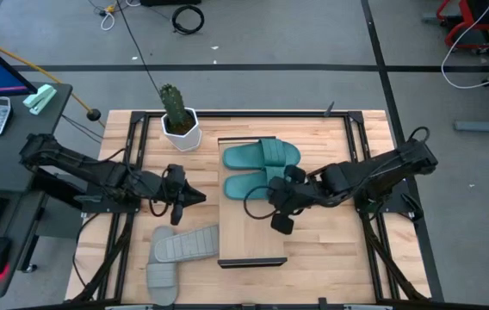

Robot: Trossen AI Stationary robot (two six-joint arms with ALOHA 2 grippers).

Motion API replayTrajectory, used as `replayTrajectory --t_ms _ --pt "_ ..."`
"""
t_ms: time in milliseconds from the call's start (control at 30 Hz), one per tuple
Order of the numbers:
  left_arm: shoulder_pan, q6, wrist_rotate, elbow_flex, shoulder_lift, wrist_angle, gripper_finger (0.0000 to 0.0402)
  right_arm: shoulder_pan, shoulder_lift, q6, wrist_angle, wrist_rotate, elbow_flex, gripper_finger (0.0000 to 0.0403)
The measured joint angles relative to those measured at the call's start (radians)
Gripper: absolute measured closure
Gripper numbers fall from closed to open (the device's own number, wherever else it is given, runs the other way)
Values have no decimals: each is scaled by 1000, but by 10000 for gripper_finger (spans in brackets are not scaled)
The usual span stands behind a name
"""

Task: Pick and place slides into the shelf
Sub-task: Put the right gray slide on the shelf

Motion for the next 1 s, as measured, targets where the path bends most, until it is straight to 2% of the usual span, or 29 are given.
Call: replayTrajectory --t_ms 200,467,767,1000 --pt "-69 -191 56 0 -1 -91 342 3 -35 62 -166 16 85 364" --pt "-171 -392 92 0 -1 -220 353 73 -111 285 -425 20 63 364" --pt "-250 -449 116 0 5 -240 343 212 -134 503 -492 35 63 364" --pt "-283 -452 162 -1 124 -178 341 280 -122 600 -498 87 63 364"
